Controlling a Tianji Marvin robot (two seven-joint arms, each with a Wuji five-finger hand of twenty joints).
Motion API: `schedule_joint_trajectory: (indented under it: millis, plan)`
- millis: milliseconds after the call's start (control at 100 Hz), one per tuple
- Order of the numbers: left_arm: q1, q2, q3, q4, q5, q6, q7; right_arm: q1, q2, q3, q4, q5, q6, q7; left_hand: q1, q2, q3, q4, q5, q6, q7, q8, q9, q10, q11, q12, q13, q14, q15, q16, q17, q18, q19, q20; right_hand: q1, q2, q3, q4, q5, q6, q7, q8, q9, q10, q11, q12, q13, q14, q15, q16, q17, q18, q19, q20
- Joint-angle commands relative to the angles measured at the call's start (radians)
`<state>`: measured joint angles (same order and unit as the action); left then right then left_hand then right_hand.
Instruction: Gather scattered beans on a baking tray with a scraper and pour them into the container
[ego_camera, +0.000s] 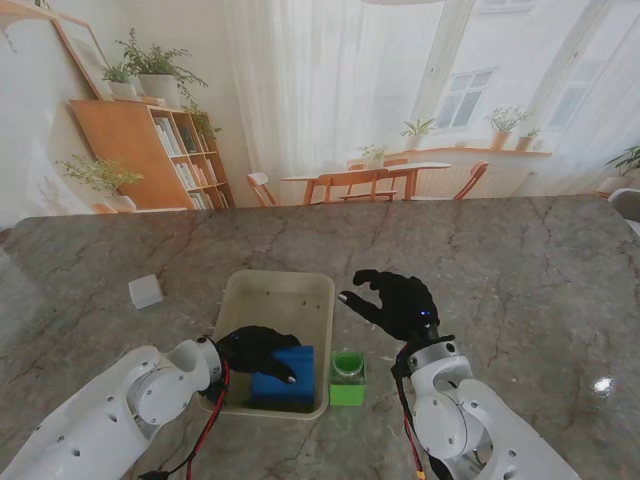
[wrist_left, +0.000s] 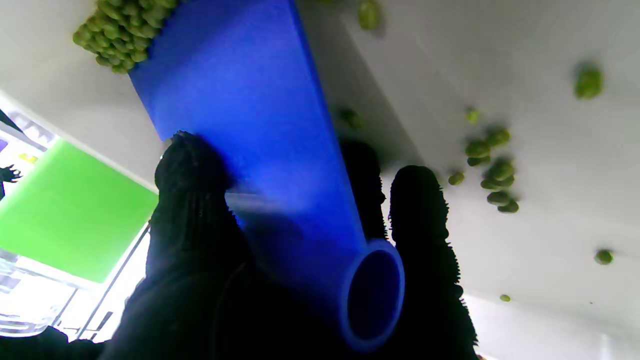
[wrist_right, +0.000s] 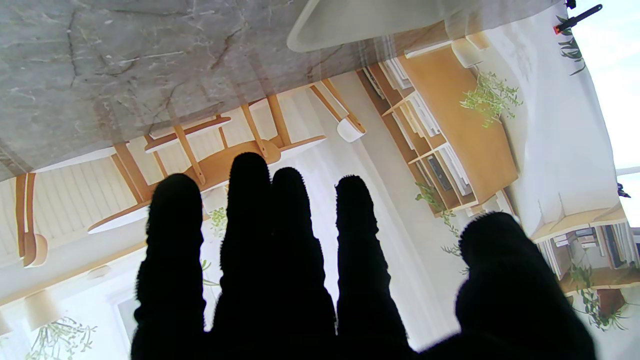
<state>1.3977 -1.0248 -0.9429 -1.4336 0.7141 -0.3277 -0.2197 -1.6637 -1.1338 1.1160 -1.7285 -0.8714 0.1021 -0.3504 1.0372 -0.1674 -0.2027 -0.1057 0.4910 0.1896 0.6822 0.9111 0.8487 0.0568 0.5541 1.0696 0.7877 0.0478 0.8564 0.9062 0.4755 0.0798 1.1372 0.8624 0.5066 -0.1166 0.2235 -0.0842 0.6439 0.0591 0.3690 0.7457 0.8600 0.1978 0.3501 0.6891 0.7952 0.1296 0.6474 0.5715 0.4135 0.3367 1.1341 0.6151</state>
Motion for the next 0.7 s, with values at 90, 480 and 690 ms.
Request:
schedule_joint_trajectory:
  millis: [90,480,690]
  plan:
    - [-0.005,-0.003,-0.004,0.021,0.028,0.02,-0.002,-0.001,0.0,-0.002,0.001,0.001,-0.003,0.014,0.254,0.081,0.23,0.025,0.033,-0.102,0.031,0.012,0.012,-0.022,-0.021,-0.023,-0.002,-0.001,-0.06,-0.035,0.013,-0.022,0.028,0.009,0.007,0.014,-0.025,0.029,0.01,-0.016,0.005,-0.014,0.011,-0.002,0.009,0.012,0.003,-0.006,-0.005,0.0,-0.017,0.018,-0.007,-0.005]
    - [-0.051,-0.013,-0.066,-0.043,0.118,0.058,0.04,0.0,0.0,0.0,0.001,0.001,-0.002,0.016,0.254,0.09,0.228,0.026,0.022,-0.103,0.032,0.02,0.002,-0.026,-0.015,-0.025,-0.007,-0.006,-0.059,-0.032,0.012,-0.024,0.028,0.007,0.008,0.015,-0.027,0.029,0.011,-0.018,0.006,-0.014,0.011,0.001,0.009,0.012,0.002,-0.005,-0.005,0.0,-0.017,0.019,-0.007,-0.005]
    - [-0.078,-0.008,-0.096,-0.065,0.14,0.051,0.005,-0.002,0.0,0.005,0.0,-0.001,0.002,0.015,0.254,0.096,0.226,0.026,0.016,-0.104,0.033,0.024,-0.002,-0.029,-0.012,-0.024,-0.006,-0.015,-0.057,-0.029,0.013,-0.029,0.027,0.007,0.009,0.014,-0.027,0.03,0.011,-0.015,0.006,-0.014,0.011,0.001,0.009,0.012,0.002,-0.006,-0.004,0.0,-0.018,0.018,-0.006,-0.005]
